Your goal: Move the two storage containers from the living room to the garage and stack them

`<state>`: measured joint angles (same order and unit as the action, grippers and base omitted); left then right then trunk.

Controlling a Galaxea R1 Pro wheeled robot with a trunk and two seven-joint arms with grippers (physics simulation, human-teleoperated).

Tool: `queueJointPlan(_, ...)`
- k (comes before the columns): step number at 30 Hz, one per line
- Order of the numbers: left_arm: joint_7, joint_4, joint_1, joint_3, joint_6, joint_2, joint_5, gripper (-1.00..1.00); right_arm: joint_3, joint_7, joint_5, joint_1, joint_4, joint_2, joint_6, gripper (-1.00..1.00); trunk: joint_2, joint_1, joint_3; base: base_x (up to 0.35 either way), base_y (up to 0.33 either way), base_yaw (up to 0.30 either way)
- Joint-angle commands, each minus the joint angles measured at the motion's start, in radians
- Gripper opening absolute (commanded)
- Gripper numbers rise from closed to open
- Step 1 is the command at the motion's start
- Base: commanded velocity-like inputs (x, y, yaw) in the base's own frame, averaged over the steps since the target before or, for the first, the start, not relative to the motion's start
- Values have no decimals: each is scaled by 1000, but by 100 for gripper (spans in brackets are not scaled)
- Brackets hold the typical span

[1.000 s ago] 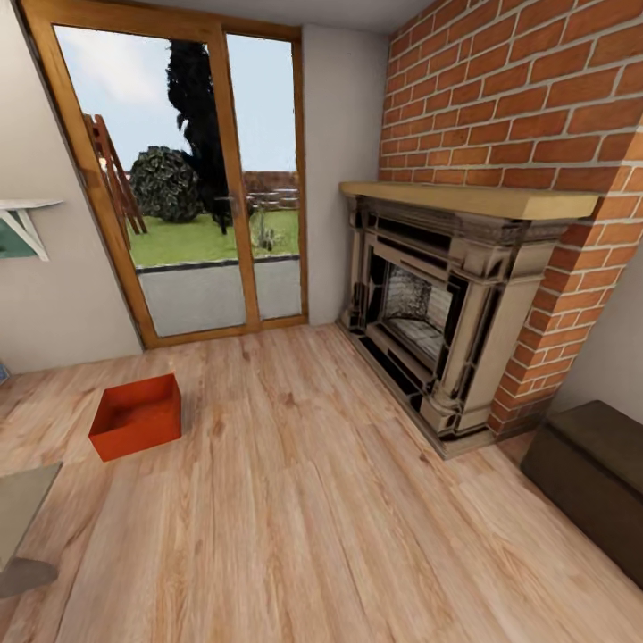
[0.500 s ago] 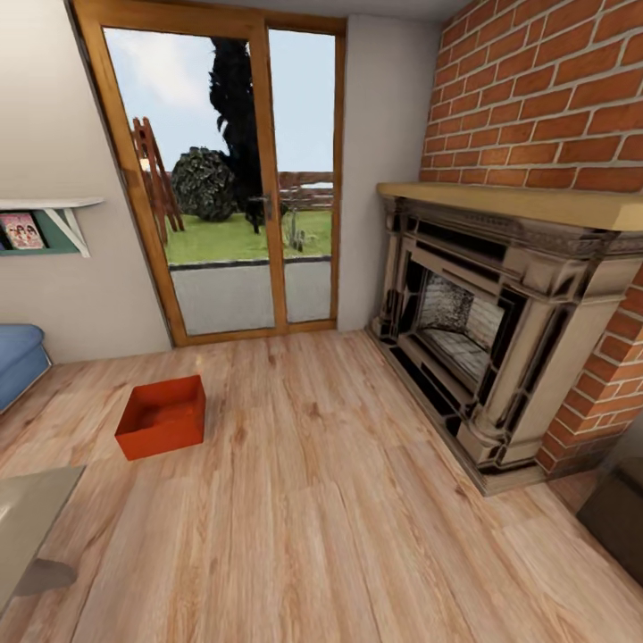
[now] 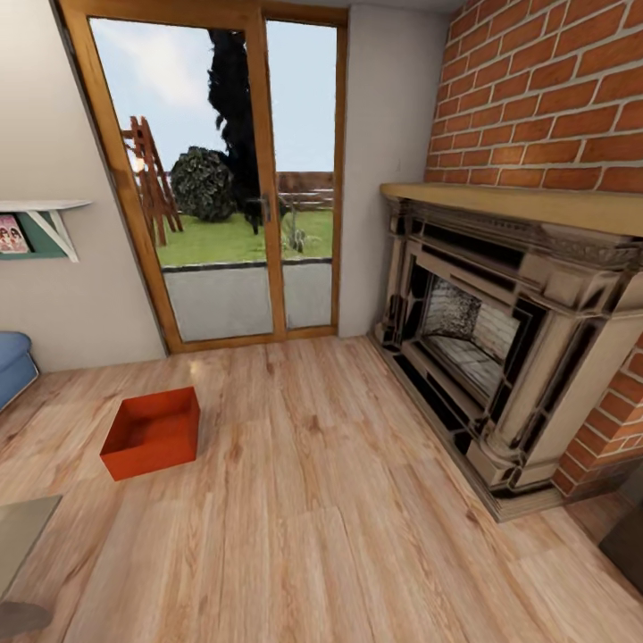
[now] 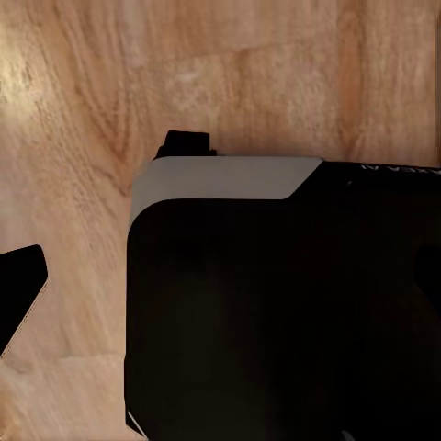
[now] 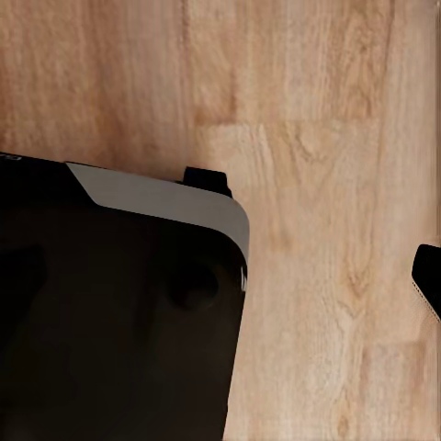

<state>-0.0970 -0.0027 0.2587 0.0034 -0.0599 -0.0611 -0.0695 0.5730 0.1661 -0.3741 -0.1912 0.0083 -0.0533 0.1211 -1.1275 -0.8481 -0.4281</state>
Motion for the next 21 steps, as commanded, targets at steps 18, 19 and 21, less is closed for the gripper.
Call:
queueJointPlan(18, -3, 0, 1, 0, -3, 0, -7, 100, 8, 2, -9, -1, 1, 0, 3, 100, 0, -1, -1, 322, 0, 0)
queueJointPlan(19, -3, 0, 1, 0, -3, 0, -7, 100, 8, 2, -8, -1, 1, 0, 3, 100, 0, -1, -1, 322, 0, 0)
queueJointPlan(21, -3, 0, 1, 0, -3, 0, -7, 100, 8, 2, -7, -1, 1, 0, 3, 100, 0, -1, -1, 322, 0, 0)
